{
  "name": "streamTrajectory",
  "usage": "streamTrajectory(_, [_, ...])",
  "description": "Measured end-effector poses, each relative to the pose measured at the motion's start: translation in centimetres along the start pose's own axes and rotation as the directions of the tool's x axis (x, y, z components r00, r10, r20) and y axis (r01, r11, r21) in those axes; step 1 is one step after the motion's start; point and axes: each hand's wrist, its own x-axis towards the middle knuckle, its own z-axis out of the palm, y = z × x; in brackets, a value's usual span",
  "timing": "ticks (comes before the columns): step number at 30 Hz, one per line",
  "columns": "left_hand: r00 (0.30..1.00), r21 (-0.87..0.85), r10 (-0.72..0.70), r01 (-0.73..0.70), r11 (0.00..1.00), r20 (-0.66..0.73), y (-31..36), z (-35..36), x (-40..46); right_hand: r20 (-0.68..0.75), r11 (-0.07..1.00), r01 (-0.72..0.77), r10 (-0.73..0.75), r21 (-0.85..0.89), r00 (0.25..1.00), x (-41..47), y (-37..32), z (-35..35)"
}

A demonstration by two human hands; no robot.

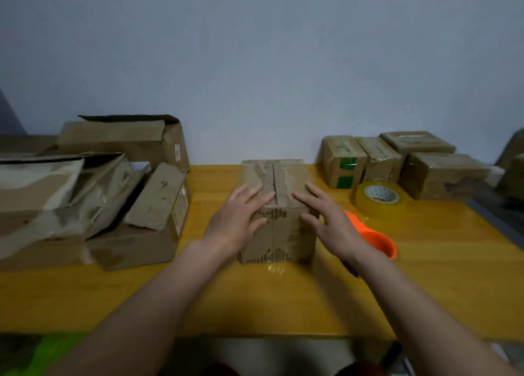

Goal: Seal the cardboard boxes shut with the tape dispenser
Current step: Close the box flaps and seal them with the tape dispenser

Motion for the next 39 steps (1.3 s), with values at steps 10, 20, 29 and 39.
streamTrajectory(10, [0.992, 0.246, 0.021, 0.01, 0.969, -0.123, 3.7, 4.4, -4.1, -0.298, 0.709, -0.512, 0.417, -0.485, 0.859, -5.0, 6.0, 0.1])
streamTrajectory(20, [0.97, -0.077, -0.093, 0.077, 0.994, -0.223, 5.4, 1.4, -2.9, -0.226, 0.899, -0.435, 0.433, 0.042, 0.873, -6.4, 8.6, -2.4])
streamTrajectory(29, [0.978, -0.624, 0.015, 0.119, 0.773, 0.206, 10.4, -7.7, 5.3, -0.001, 0.876, -0.036, 0.041, 0.481, 0.999, -10.6, 5.5, -6.6])
streamTrajectory(39, [0.885, -0.712, 0.183, 0.204, 0.672, 0.427, 9.5, -8.5, 4.3, 0.152, 0.847, -0.13, 0.059, 0.515, 0.987, -11.0, 5.7, -6.4])
